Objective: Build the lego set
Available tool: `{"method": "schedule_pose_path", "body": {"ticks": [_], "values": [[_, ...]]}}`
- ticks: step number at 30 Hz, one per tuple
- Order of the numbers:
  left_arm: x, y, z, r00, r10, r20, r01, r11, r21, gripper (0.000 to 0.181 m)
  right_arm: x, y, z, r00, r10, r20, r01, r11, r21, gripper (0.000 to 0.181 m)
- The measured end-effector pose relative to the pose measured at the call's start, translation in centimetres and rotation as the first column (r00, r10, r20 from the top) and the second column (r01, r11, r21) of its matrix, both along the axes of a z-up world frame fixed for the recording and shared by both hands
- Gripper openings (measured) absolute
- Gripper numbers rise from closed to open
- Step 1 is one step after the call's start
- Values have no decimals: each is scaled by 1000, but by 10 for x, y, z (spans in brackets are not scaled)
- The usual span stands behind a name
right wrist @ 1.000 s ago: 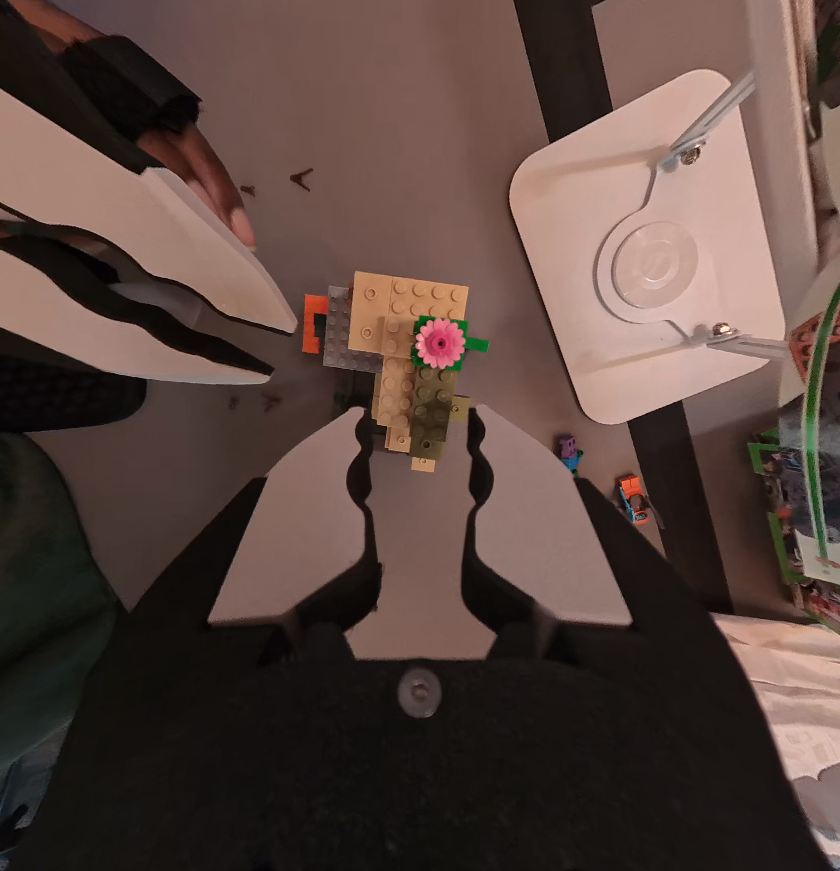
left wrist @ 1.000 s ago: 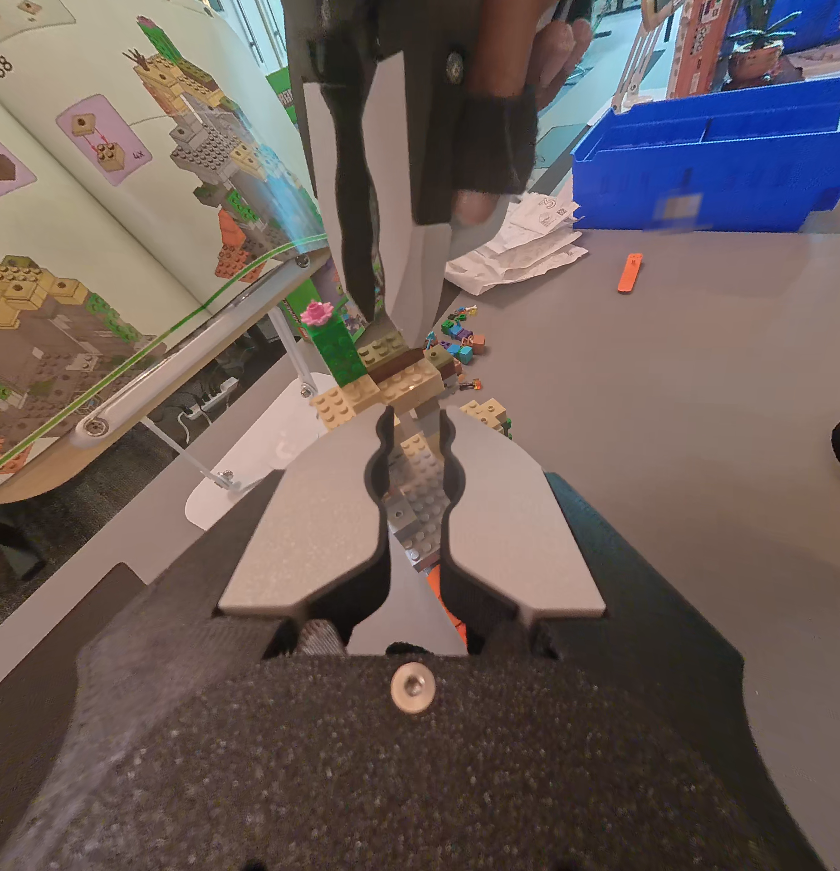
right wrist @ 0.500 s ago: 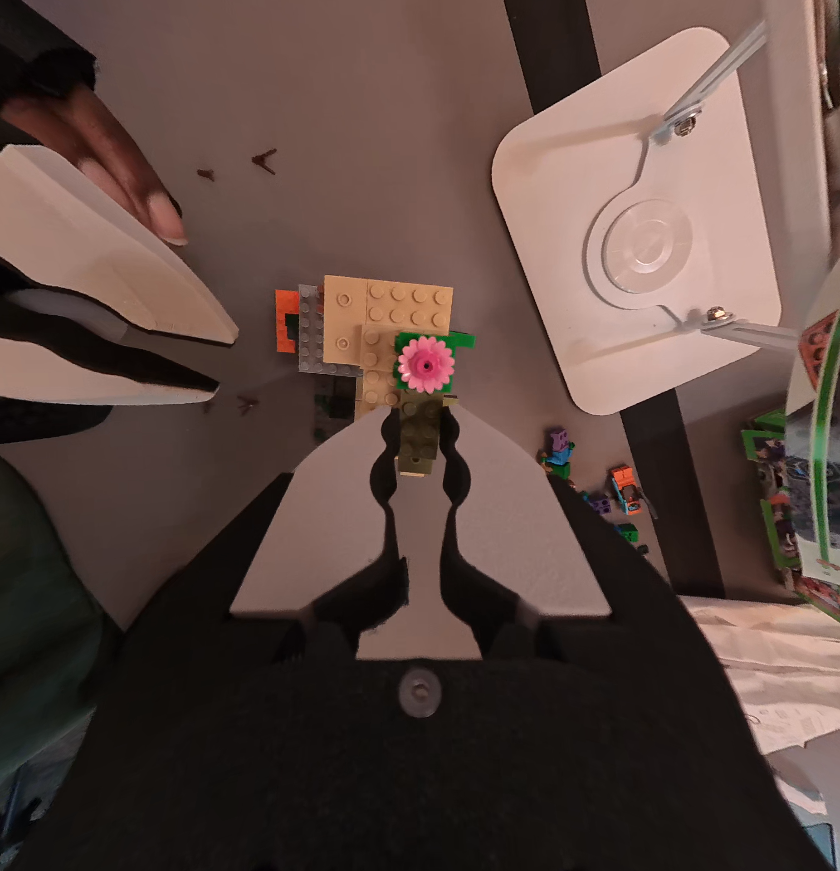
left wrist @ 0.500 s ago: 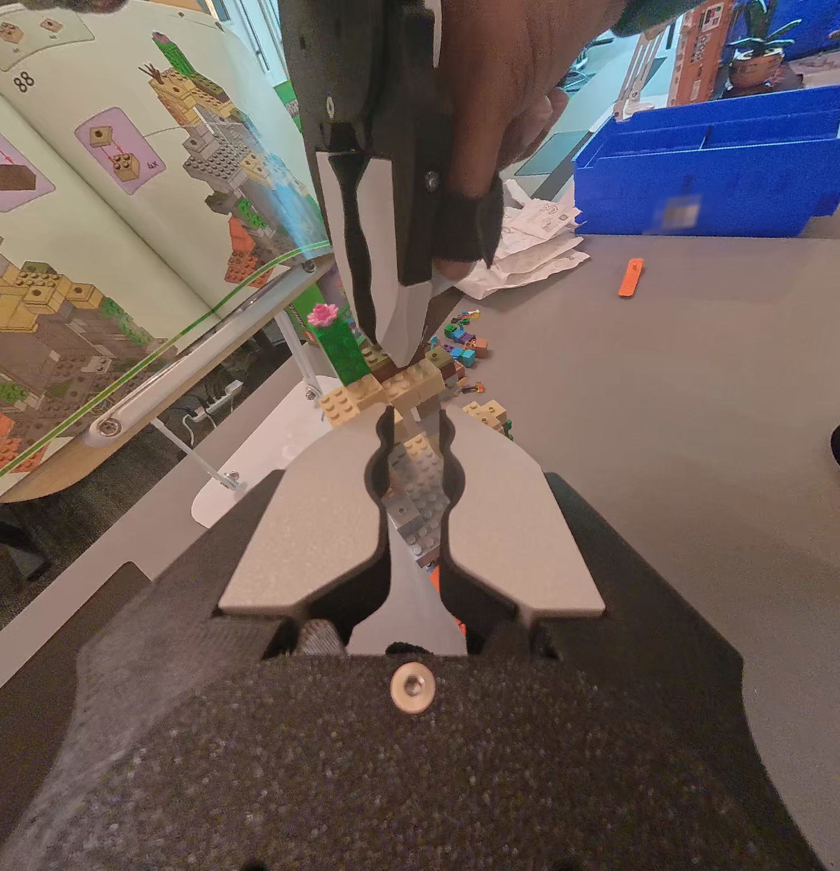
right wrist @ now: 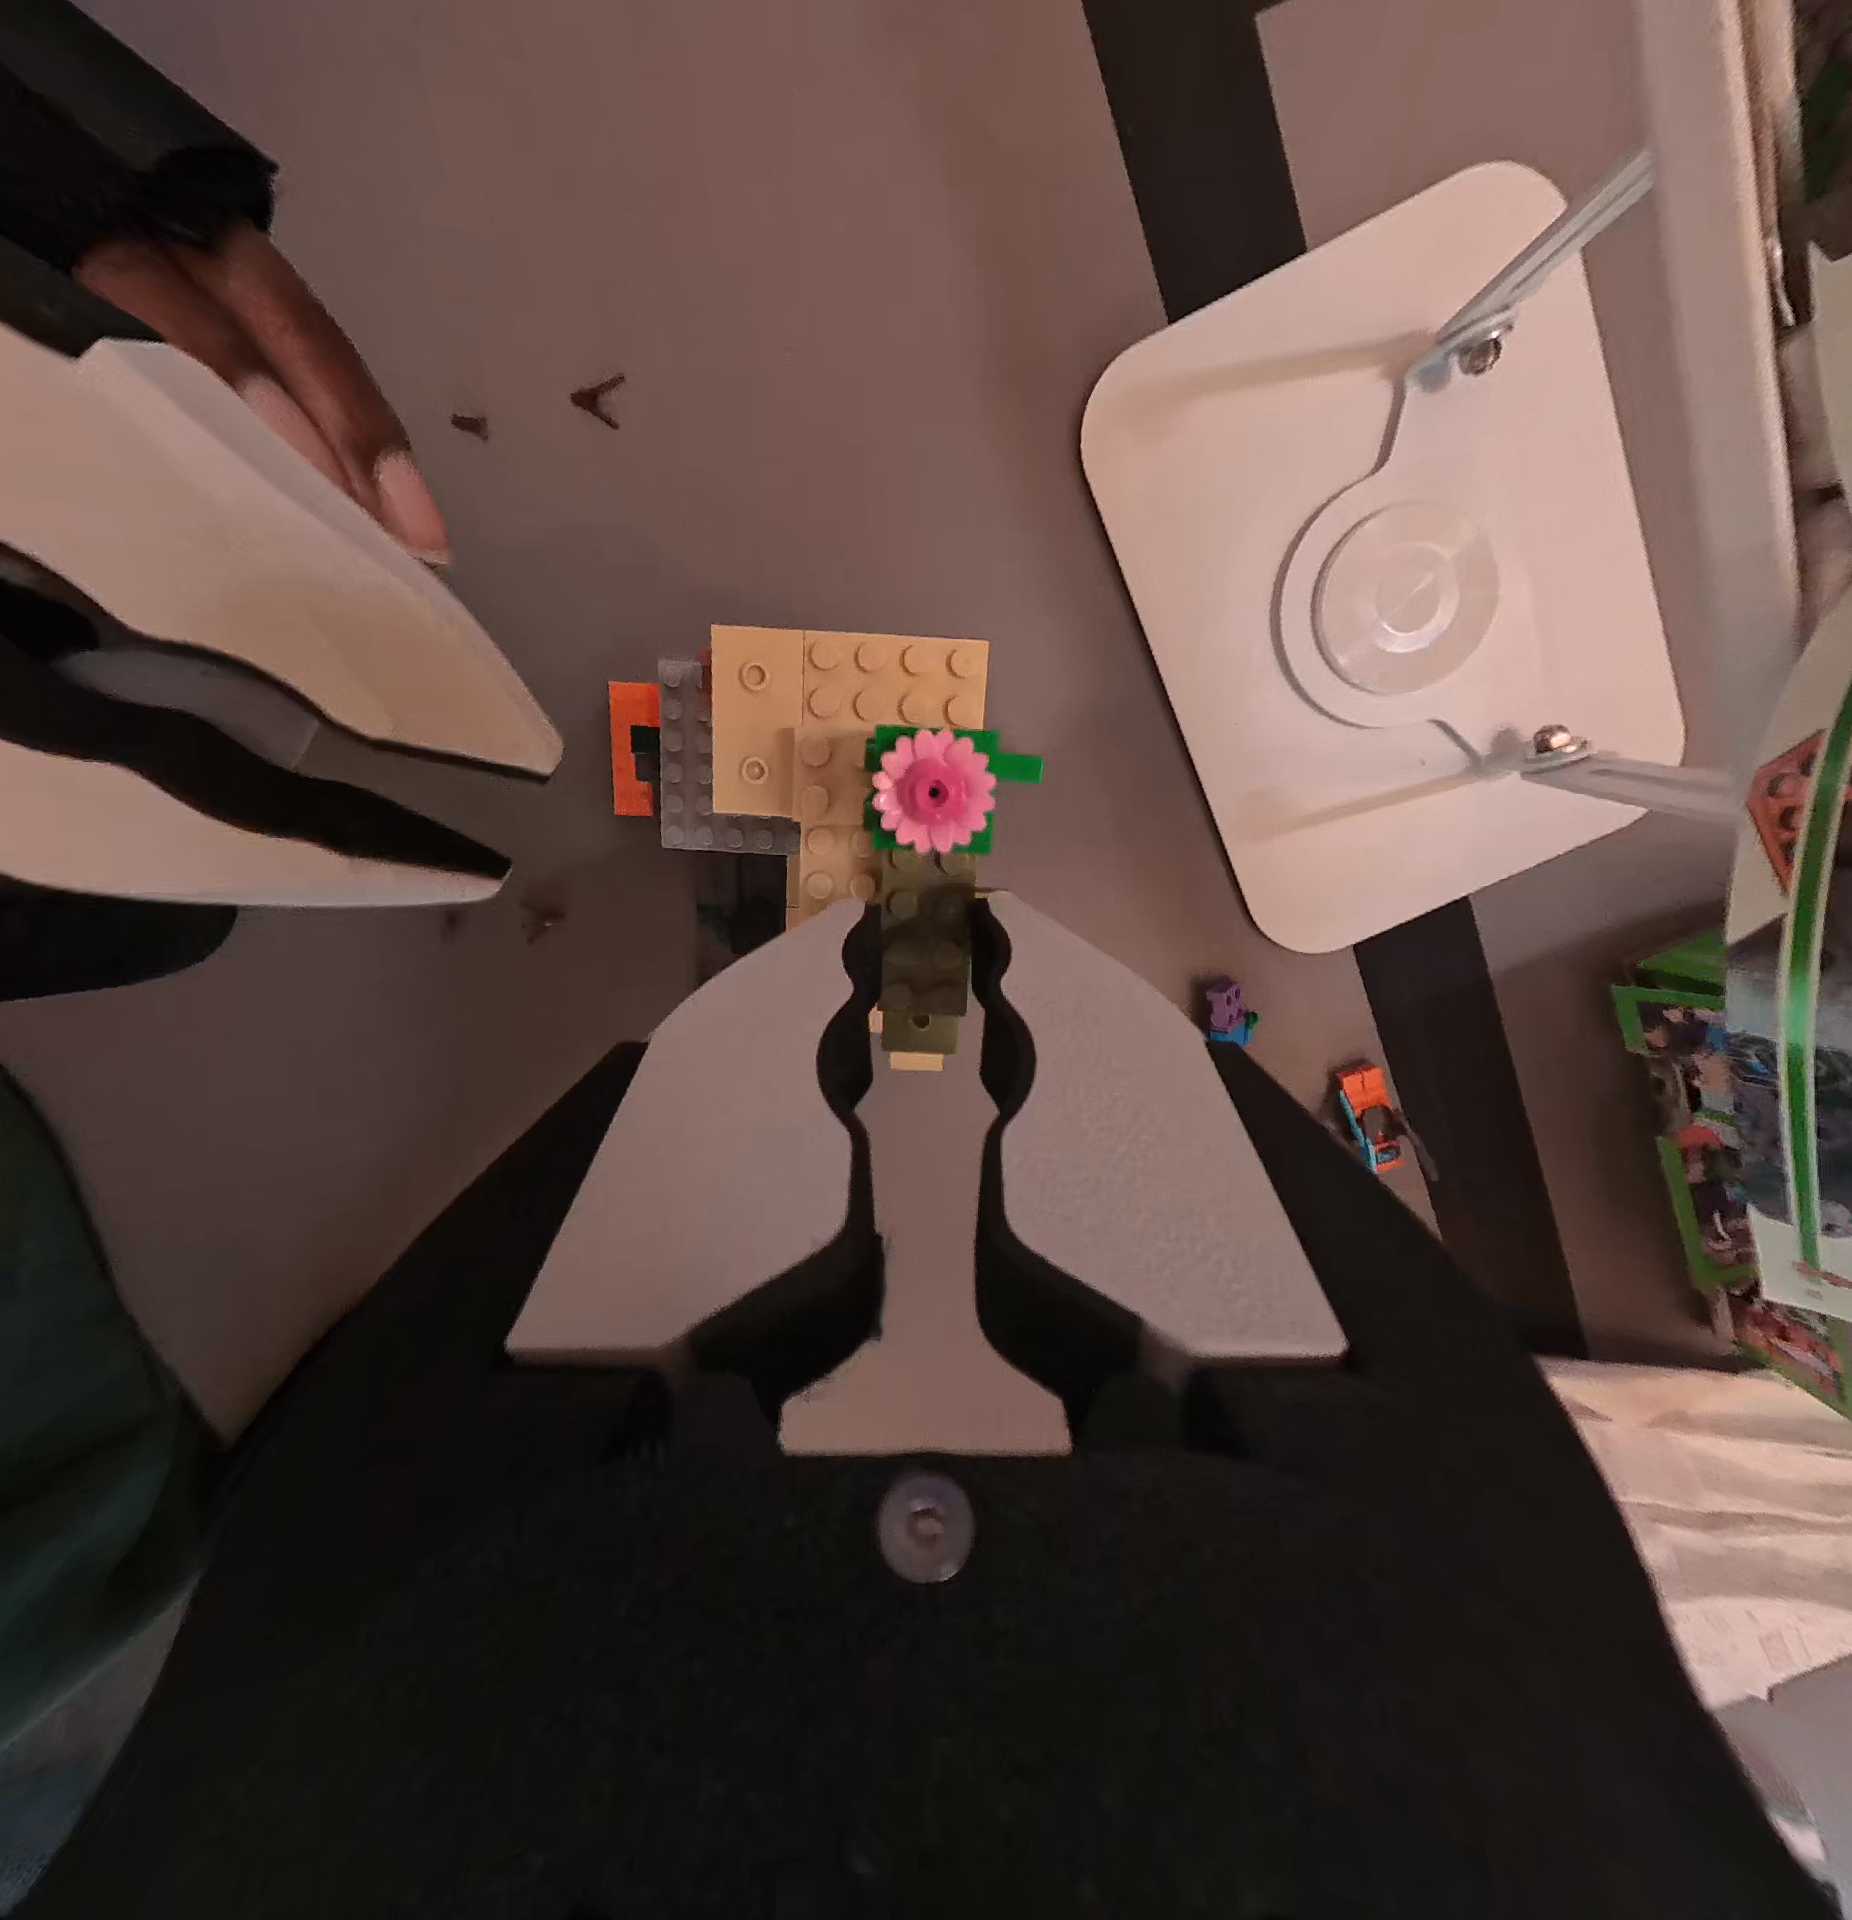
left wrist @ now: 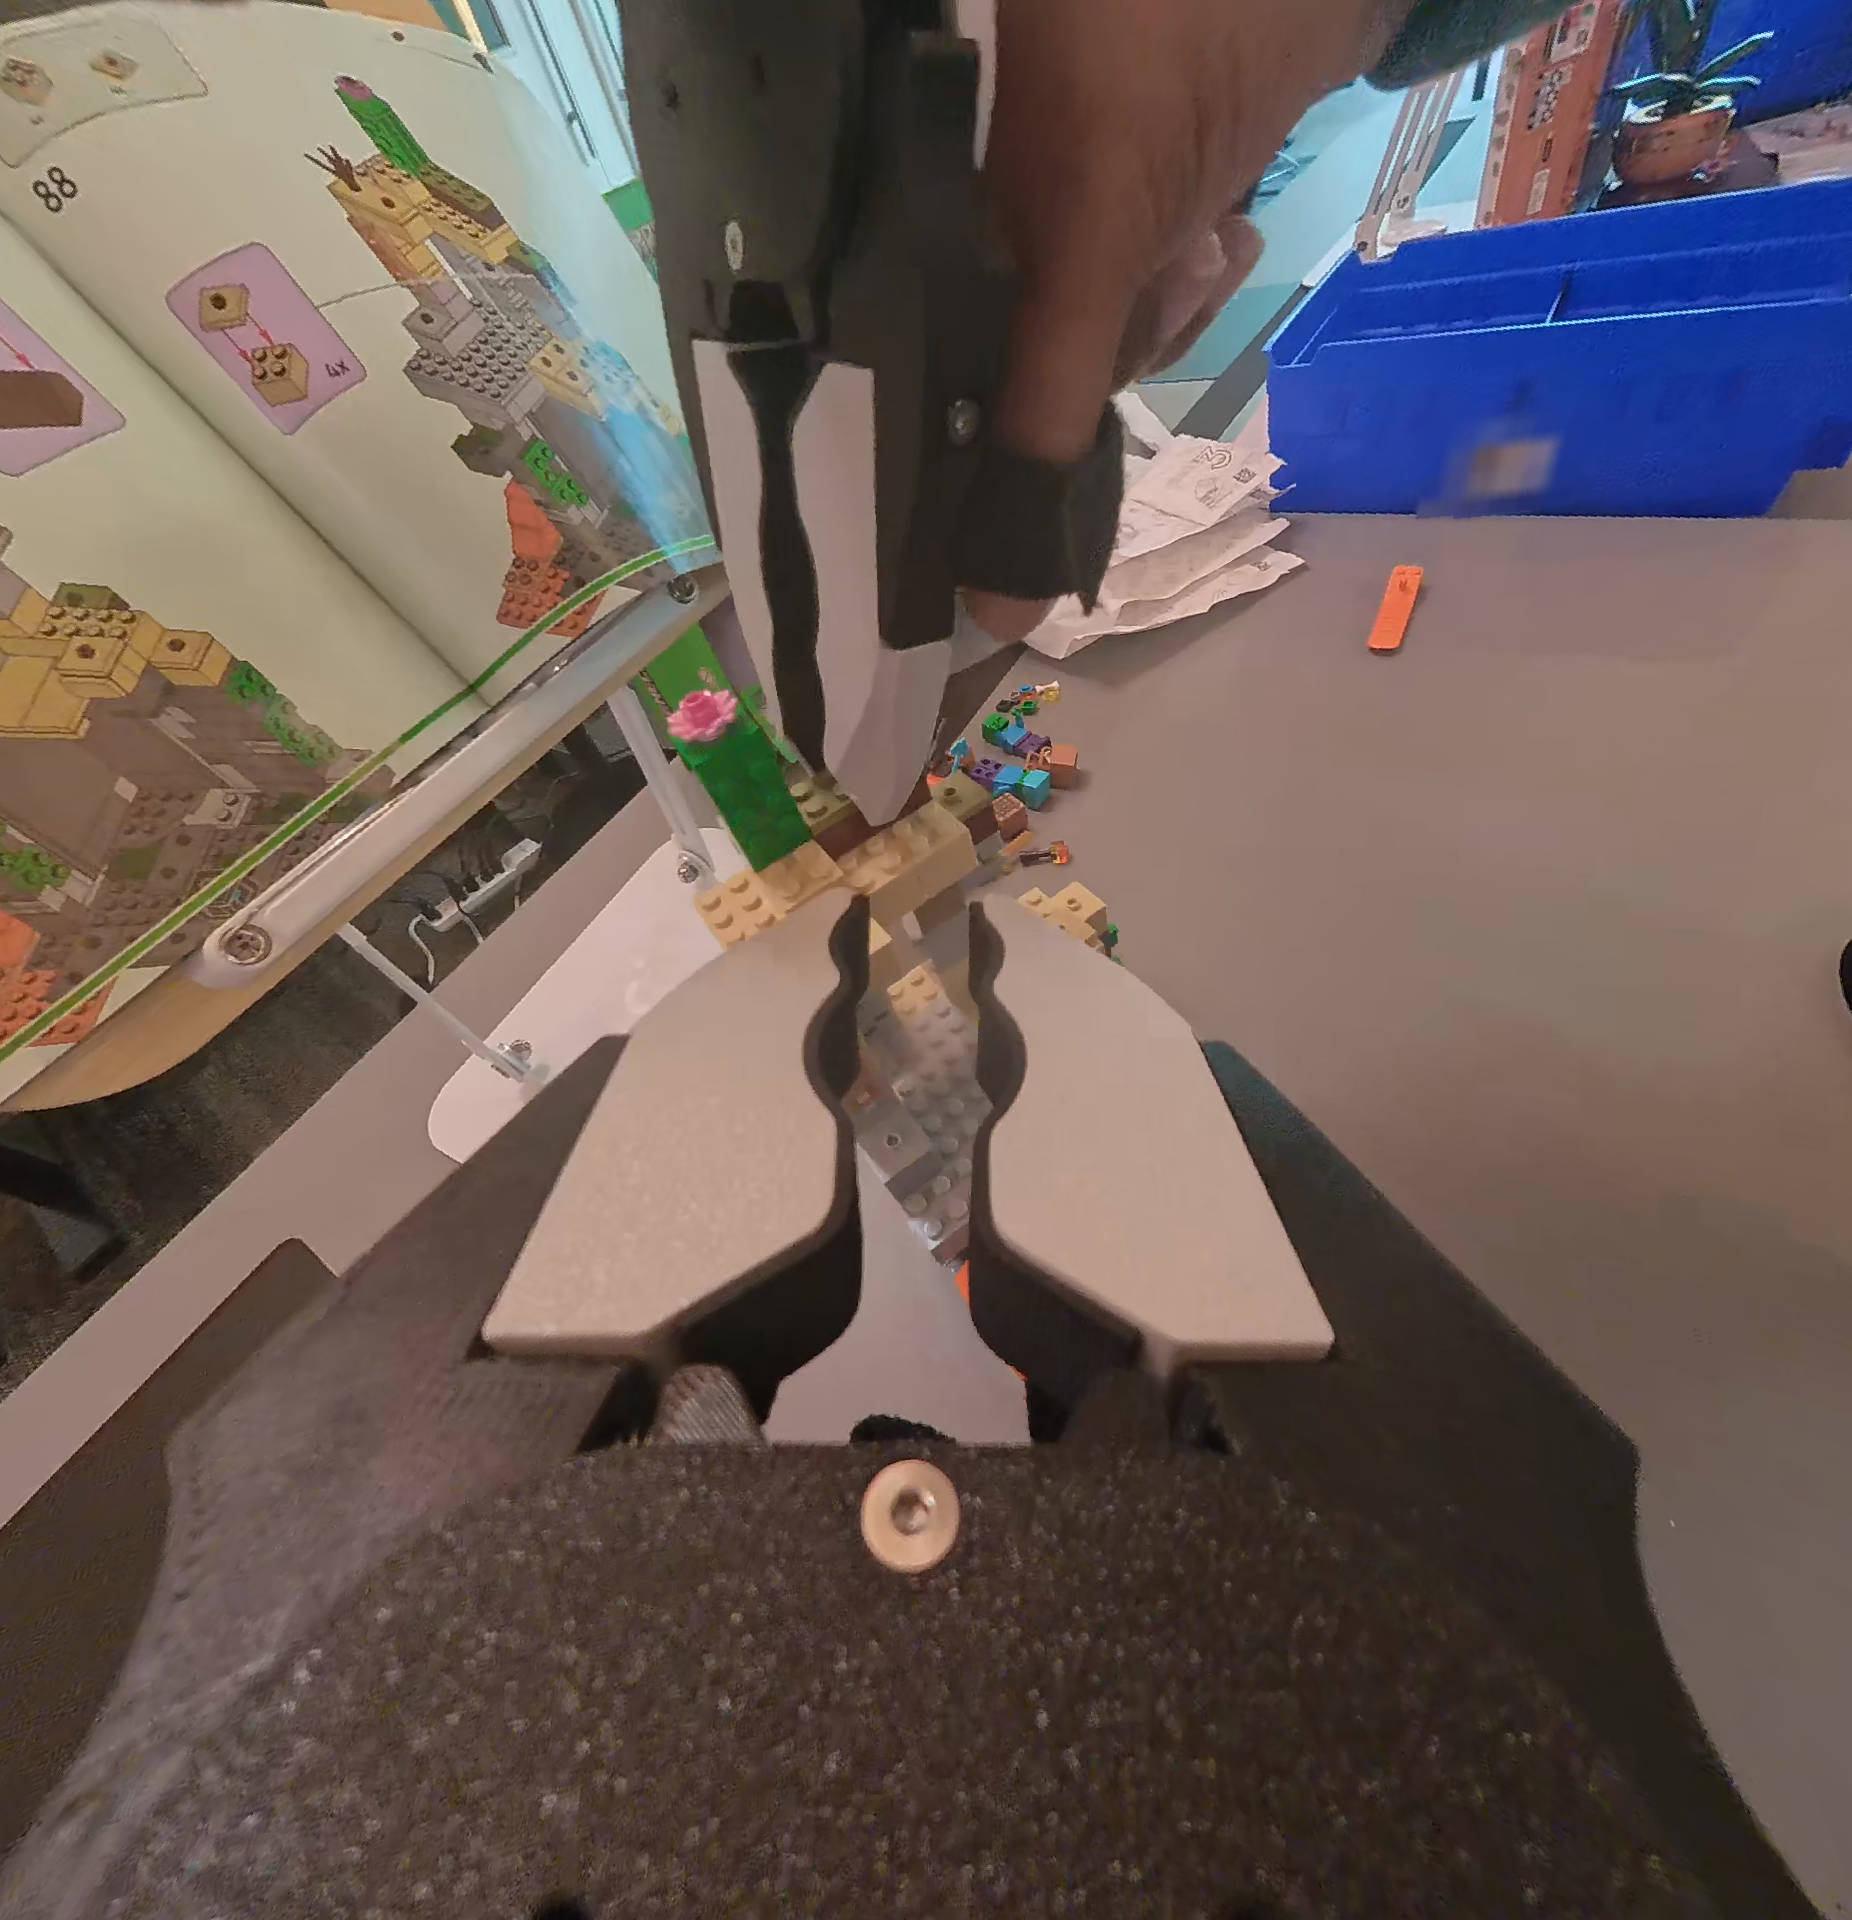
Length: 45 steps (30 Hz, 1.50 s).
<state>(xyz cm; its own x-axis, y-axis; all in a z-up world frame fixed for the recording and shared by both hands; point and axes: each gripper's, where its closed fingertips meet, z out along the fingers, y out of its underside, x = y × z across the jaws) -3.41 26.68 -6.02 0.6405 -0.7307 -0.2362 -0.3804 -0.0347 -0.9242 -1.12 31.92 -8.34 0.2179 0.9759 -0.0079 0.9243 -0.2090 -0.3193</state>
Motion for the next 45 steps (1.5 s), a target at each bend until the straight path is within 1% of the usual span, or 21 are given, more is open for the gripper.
{"method": "schedule_pose_path", "body": {"ticks": [1, 4, 6, 8, 10, 12, 14, 16, 18, 20, 22, 24, 27, 29, 31, 35, 41, 43, 45], "values": [[-1, 0, 0, 1000, 2, 0, -2, 1000, -1, 18, -1, -1, 3, 999, 5, -35, -5, 1000, 5, 24], [-3, 1, 1, 1000, 9, 8, -9, 1000, 1, 18, -6, -9, 24, 978, 8, -206, -5, 1000, 11, 36], [-5, 2, 2, 1000, 13, 10, -13, 1000, 2, 17, -6, -16, 41, 938, 18, -346, 1, 999, 53, 40], [-5, 1, 3, 1000, 15, 9, -15, 1000, 3, 17, 4, -25, 45, 911, 45, -411, 10, 991, 131, 44], [-5, -1, 2, 1000, 12, 2, -12, 1000, 2, 17, 16, -44, 33, 890, 53, -452, 11, 990, 138, 44], [-4, -7, 0, 1000, 2, -13, -2, 1000, -7, 17, 27, -66, 11, 873, 41, -486, 10, 995, 101, 43], [-3, -13, -6, 999, -6, -36, 5, 1000, -16, 17, 37, -86, -17, 861, 36, -507, 3, 997, 75, 36], [-2, -20, -14, 998, -12, -57, 10, 999, -35, 17, 45, -101, -46, 858, 43, -511, -5, 997, 75, 28], [-1, -29, -28, 996, -25, -85, 20, 998, -67, 16, 49, -114, -73, 866, 68, -495, -29, 996, 86, 25], [3, -41, -47, 990, -57, -128, 42, 993, -114, 14, 48, -128, -93, 859, 99, -502, -64, 994, 87, 22], [7, -53, -69, 980, -81, -182, 51, 985, -163, 14, 45, -138, -107, 851, 166, -498, -118, 985, 127, 20], [7, -64, -89, 968, -90, -233, 45, 980, -193, 14, 39, -146, -117, 842, 278, -462, -199, 957, 211, 19], [6, -74, -109, 967, -78, -241, 23, 974, -225, 14, 25, -157, -132, 830, 429, -356, -322, 890, 323, 19], [3, -77, -117, 974, -55, -220, 1, 971, -239, 14, 16, -163, -144, 825, 491, -281, -382, 850, 362, 20], [-1, -80, -122, 980, -33, -196, -18, 967, -254, 14, 9, -163, -156, 823, 524, -222, -419, 822, 385, 20], [-10, -84, -127, 986, 0, -166, -43, 965, -260, 14, 0, -160, -163, 816, 523, -246, -418, 827, 376, 18], [-16, -84, -134, 994, 11, -113, -42, 959, -281, 14, -4, -155, -164, 827, 493, -270, -383, 846, 372, 6], [-15, -84, -135, 995, 4, -102, -33, 959, -283, 14, -5, -154, -160, 829, 471, -302, -357, 861, 364, 3], [-13, -85, -133, 996, -5, -93, -20, 962, -271, 14, -4, -153, -154, 833, 424, -355, -318, 893, 320, 1]]}}
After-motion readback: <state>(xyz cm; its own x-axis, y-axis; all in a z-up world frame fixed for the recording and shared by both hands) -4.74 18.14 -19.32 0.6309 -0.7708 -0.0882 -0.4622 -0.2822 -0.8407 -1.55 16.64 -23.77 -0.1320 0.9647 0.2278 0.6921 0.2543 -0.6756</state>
